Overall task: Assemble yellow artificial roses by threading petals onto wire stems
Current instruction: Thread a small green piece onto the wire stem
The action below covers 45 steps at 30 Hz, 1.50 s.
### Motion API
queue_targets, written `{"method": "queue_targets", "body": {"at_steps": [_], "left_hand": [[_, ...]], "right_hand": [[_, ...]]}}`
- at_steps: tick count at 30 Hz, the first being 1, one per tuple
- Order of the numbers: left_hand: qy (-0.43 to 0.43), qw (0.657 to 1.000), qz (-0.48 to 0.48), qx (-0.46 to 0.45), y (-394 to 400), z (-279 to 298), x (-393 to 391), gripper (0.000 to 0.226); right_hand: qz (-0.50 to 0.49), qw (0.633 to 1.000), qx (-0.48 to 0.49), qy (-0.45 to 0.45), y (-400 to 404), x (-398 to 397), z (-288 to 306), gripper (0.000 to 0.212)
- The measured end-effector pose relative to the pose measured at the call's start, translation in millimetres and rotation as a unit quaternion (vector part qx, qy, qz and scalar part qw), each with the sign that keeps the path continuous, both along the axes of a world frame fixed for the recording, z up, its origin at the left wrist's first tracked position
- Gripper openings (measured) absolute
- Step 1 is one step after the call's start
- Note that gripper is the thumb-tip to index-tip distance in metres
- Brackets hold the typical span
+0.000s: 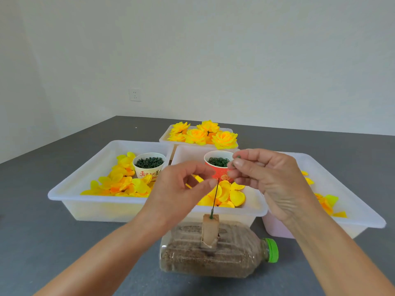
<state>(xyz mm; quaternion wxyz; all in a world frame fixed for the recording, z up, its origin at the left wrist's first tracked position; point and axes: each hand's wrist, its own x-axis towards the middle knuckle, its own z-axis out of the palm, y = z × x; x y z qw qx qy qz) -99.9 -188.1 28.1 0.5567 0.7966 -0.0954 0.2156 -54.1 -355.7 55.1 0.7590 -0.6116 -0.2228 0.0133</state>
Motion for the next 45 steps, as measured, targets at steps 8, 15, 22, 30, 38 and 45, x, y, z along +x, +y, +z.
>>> {"method": "queue_targets", "body": {"at_steps": [8,15,22,30,38,45], "left_hand": [[0.000,0.999,0.017,-0.038,-11.4,-16.2,-0.8,0.019],[-0.020,0.997,-0.007,-0.070,-17.0,-12.9,4.0,0.022],[-0.031,0.997,-0.015,-0.070,-19.1,-11.5,4.6,0.022],[-0.033,0.997,-0.012,-0.066,-19.6,-11.3,3.2,0.022],[-0.027,0.997,-0.011,-0.078,-21.2,-9.7,1.1,0.020],[-0.024,0.997,0.000,-0.080,-21.0,-10.0,1.1,0.018]], "right_hand": [[-0.007,1.000,-0.028,-0.002,4.2,-4.1,-9.1,0.030],[-0.018,0.999,-0.051,-0.004,10.4,-1.3,-13.7,0.012],[-0.020,0.999,-0.049,0.006,14.3,-0.4,-19.9,0.016],[-0.008,0.998,-0.056,-0.001,14.4,0.0,-20.2,0.019],[0.015,0.997,-0.079,-0.024,12.1,3.1,-20.6,0.021],[0.062,0.996,-0.070,0.011,8.9,7.7,-22.4,0.028]]}}
